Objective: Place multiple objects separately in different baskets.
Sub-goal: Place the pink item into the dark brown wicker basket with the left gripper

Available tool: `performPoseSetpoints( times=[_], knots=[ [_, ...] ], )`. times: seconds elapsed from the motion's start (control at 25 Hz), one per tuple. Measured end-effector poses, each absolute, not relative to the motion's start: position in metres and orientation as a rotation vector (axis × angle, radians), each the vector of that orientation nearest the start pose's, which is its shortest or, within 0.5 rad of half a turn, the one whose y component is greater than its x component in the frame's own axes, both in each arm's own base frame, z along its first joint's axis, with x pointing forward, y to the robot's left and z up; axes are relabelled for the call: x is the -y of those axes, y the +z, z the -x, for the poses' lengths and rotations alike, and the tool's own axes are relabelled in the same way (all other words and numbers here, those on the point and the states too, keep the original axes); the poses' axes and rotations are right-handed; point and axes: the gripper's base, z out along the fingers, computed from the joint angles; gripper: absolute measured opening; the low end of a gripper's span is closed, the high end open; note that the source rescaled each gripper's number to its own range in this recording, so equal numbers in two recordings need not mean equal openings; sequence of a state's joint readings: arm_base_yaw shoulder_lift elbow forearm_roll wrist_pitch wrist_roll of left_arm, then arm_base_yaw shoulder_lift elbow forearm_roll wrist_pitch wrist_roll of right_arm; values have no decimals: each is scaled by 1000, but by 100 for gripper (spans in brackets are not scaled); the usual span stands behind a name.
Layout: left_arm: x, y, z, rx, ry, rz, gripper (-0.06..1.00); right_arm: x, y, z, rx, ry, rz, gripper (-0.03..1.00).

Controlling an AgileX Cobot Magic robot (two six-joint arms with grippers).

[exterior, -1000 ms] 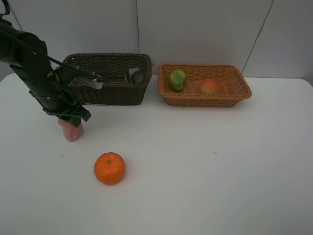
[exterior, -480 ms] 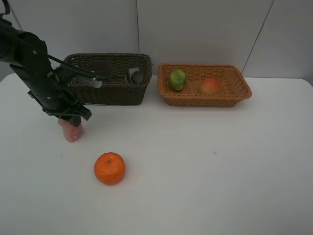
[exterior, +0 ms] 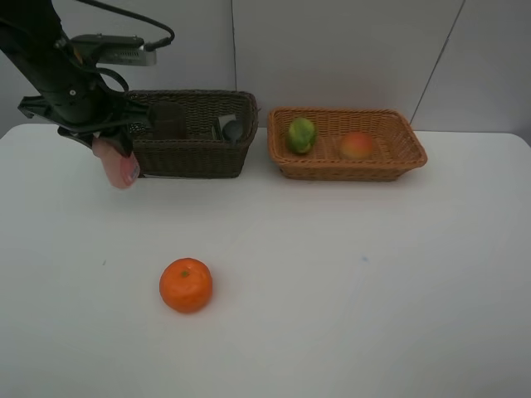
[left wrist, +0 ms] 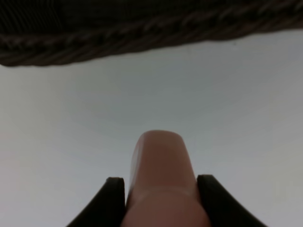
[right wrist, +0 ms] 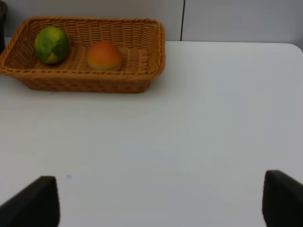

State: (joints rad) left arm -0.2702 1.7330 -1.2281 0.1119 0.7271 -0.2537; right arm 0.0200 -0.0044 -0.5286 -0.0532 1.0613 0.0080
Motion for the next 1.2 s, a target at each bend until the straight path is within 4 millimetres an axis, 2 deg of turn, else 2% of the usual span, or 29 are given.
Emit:
performPoseSetpoints(
  times=[0.16,0.28,0.48,0.6,0.88,1.2],
  knots=[
    [86,258,-361,-2631,-32,-31,38,4,285,9,-2011,-45,9,87],
    [73,273,-372,-2546,-18,35,38,4,285,9,-2011,-45,9,87],
    [53,283,-391,-2384,-31,116,38,4,285,9,-2011,-45,9,87],
    [49,272,-404,-2339,-46,127,38,4,285,9,-2011,-45,9,87],
    [57,220,-434,-2307,-91,88,38,4,285,9,-2011,-45,9,87],
    [58,178,-445,-2357,-49,15,38,4,285,9,-2011,-45,9,87]
  ],
)
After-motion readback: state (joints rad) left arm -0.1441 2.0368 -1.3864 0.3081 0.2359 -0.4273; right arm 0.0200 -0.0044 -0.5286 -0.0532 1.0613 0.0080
